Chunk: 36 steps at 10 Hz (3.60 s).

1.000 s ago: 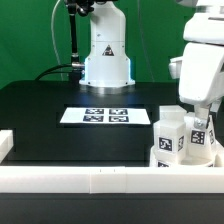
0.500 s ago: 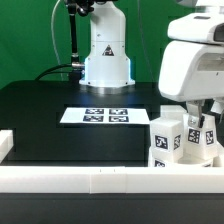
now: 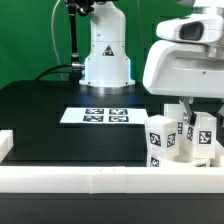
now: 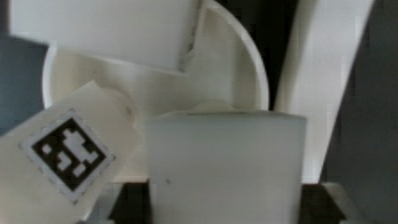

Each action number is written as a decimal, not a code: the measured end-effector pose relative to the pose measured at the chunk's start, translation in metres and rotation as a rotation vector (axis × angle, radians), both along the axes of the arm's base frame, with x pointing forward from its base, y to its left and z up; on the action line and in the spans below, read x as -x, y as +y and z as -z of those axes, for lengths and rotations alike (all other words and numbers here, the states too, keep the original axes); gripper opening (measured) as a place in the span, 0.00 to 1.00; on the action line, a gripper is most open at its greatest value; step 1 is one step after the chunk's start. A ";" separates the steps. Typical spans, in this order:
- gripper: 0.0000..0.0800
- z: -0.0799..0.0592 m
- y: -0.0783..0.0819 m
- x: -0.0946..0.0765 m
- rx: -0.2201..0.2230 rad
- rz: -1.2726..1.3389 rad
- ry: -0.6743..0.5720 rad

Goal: Assemble stool

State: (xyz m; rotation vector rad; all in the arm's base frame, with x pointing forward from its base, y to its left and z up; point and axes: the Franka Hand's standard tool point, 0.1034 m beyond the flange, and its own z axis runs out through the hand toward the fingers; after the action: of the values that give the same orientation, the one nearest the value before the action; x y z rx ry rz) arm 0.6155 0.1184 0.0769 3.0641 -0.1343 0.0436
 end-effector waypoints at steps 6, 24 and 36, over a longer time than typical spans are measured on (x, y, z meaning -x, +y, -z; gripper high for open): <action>0.42 0.000 -0.005 -0.001 -0.064 0.499 -0.043; 0.42 0.001 -0.004 -0.007 -0.346 1.907 -0.085; 0.81 -0.033 0.002 -0.022 -0.345 1.402 -0.126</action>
Offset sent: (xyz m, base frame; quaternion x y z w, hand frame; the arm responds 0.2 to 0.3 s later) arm 0.0000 0.0000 0.0000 0.0000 0.0000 0.1296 0.9916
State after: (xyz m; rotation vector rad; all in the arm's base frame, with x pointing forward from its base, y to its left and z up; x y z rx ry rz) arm 0.6379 0.1201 0.1101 2.4732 -2.3129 0.1280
